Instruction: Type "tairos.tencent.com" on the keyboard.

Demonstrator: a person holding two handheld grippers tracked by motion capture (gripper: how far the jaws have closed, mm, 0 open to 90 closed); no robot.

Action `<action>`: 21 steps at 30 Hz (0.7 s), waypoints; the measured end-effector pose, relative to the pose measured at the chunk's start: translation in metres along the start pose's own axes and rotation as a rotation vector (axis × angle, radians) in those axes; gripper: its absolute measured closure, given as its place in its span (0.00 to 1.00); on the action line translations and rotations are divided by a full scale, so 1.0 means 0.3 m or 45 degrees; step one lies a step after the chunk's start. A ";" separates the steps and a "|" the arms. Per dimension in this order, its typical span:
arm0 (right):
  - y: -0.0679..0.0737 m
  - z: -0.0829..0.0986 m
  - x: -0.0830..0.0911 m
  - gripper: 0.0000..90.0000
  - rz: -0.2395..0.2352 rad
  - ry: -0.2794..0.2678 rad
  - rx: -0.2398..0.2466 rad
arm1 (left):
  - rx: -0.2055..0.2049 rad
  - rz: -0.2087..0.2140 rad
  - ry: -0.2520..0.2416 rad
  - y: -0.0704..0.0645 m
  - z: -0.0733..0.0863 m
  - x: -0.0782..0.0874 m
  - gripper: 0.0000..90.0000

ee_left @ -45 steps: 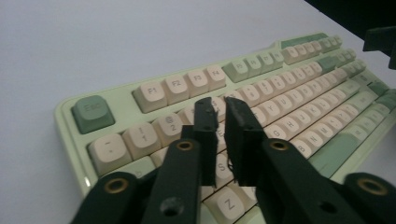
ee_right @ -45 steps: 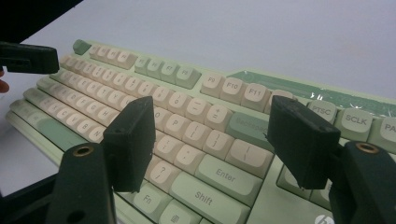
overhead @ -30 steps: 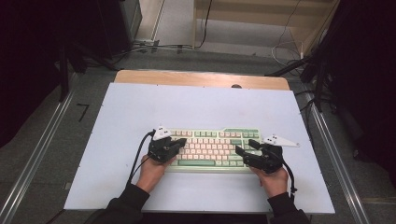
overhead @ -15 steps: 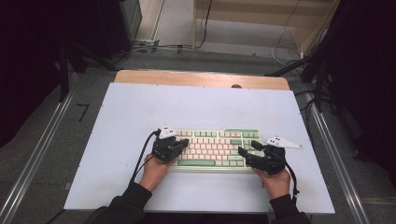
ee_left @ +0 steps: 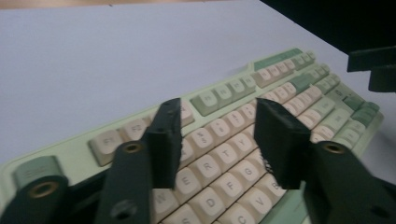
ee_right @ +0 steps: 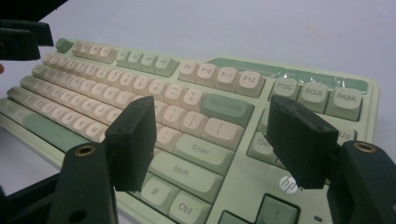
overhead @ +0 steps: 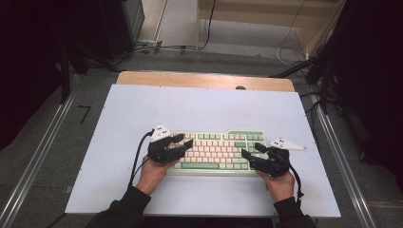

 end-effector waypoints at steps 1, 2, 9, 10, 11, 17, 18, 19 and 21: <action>0.004 0.000 -0.003 0.36 -0.005 0.003 0.001 | 0.011 -0.014 -0.001 0.011 0.003 0.005 0.48; 0.008 0.000 -0.006 0.38 -0.005 0.005 0.005 | 0.018 -0.029 0.003 0.024 0.008 0.010 0.46; 0.041 -0.005 -0.031 0.60 -0.053 0.020 0.051 | 0.088 -0.113 0.007 0.088 0.037 0.048 0.43; 0.047 -0.006 -0.037 0.67 -0.062 0.025 0.070 | 0.091 -0.120 0.010 0.094 0.042 0.055 0.43; 0.052 -0.006 -0.043 0.72 -0.065 0.031 0.091 | 0.098 -0.125 0.004 0.098 0.044 0.061 0.43; 0.095 -0.019 -0.083 0.97 -0.087 0.040 0.187 | 0.109 -0.169 -0.003 0.110 0.067 0.103 0.43; 0.103 -0.021 -0.090 0.98 -0.092 0.045 0.200 | 0.109 -0.174 -0.001 0.111 0.072 0.110 0.43; 0.112 -0.022 -0.098 0.98 -0.101 0.047 0.212 | 0.108 -0.180 -0.001 0.113 0.076 0.116 0.43; 0.129 -0.023 -0.112 0.98 -0.118 0.058 0.222 | 0.112 -0.192 -0.002 0.115 0.083 0.127 0.43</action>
Point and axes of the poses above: each handheld gripper's, and its own axes: x roughly backward along the jaws, z roughly out of its underside, y roughly to its left, the point moved 10 cm from there along -x, roughly forward along the jaws, and after that the axes turned 7 degrees about -x, right-handed, at the moved point
